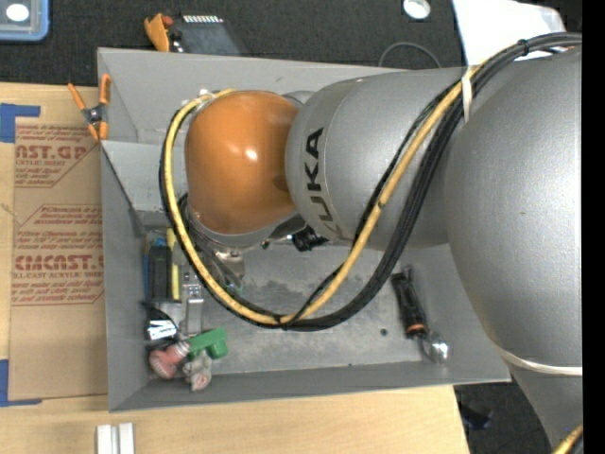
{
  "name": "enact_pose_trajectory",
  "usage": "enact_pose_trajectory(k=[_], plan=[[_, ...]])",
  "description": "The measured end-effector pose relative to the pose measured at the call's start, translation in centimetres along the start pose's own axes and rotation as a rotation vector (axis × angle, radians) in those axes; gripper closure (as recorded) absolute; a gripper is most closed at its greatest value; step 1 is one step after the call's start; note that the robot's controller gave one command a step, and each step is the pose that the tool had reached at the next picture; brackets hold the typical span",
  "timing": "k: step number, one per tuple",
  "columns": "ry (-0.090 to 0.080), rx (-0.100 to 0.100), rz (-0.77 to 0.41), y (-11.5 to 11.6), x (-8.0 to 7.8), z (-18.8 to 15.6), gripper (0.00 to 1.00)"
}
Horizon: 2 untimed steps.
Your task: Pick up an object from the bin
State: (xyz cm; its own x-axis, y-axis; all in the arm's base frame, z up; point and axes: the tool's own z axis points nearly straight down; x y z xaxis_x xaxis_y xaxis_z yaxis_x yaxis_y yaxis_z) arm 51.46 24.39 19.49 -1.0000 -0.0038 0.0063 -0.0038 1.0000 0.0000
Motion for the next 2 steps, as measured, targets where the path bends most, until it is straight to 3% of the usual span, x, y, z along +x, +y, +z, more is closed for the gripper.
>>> enact_pose_trajectory(k=[1, 2], plan=[[-0.007, -0.002, 0.002, -0.2, -0.2, -0.5, 0.00], [-0.006, -0.001, -0.084, -5.6, -0.4, -1.2, 0.00]])
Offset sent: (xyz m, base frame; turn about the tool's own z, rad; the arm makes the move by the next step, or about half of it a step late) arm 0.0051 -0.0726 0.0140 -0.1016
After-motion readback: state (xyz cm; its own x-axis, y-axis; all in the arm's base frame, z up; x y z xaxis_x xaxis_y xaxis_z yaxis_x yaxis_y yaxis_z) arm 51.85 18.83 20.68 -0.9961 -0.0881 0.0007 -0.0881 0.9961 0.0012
